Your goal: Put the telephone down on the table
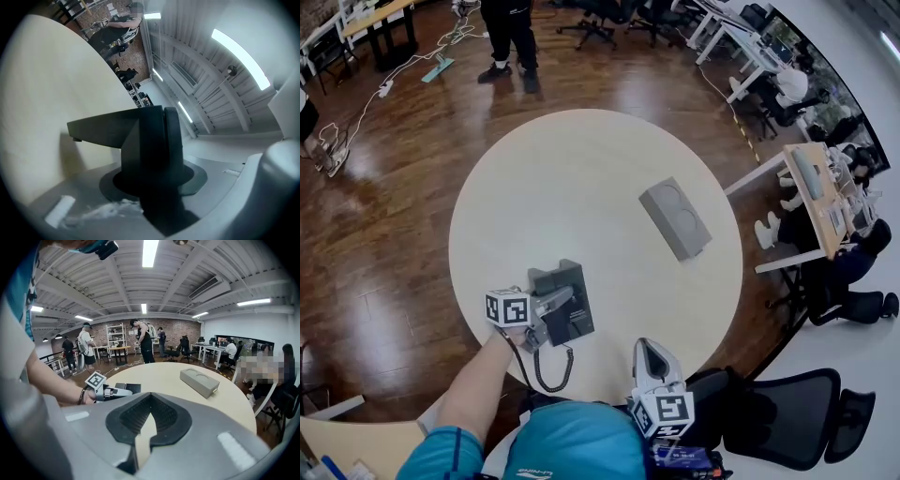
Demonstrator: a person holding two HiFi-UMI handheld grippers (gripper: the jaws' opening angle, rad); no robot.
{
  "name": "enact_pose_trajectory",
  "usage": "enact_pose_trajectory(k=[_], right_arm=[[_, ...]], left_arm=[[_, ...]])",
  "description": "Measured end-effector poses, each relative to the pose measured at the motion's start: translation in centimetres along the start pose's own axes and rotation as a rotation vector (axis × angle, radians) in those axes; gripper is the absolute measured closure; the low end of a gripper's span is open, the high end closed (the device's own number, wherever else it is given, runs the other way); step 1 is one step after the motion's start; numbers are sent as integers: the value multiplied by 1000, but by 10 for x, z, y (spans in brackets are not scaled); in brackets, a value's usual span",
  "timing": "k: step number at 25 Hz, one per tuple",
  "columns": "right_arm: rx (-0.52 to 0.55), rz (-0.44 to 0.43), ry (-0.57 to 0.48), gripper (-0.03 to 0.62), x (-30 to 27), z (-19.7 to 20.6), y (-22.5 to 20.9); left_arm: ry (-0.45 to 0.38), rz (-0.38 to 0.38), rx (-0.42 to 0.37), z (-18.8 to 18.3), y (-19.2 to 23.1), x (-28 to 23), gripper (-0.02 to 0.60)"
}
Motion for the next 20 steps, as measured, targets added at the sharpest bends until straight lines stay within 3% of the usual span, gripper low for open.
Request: enact_pose_trajectory(k=[12,20], right_arm=[[-11,-2,-32,602,6,2,-5],[51,-41,-145,602,-11,-24,-38]], left_arm=[[-43,164,42,8,-71,-2,405],[-121,181,4,7,-119,4,405]])
Point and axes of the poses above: the fingertips, and each gripper's own axes: x backward along the fingers, y to its left, z out of its underside, the point moved 6 cm from there along x, backward along the fingers, and after that the axes turned 8 degrees about -y, right-handed, at the moved point
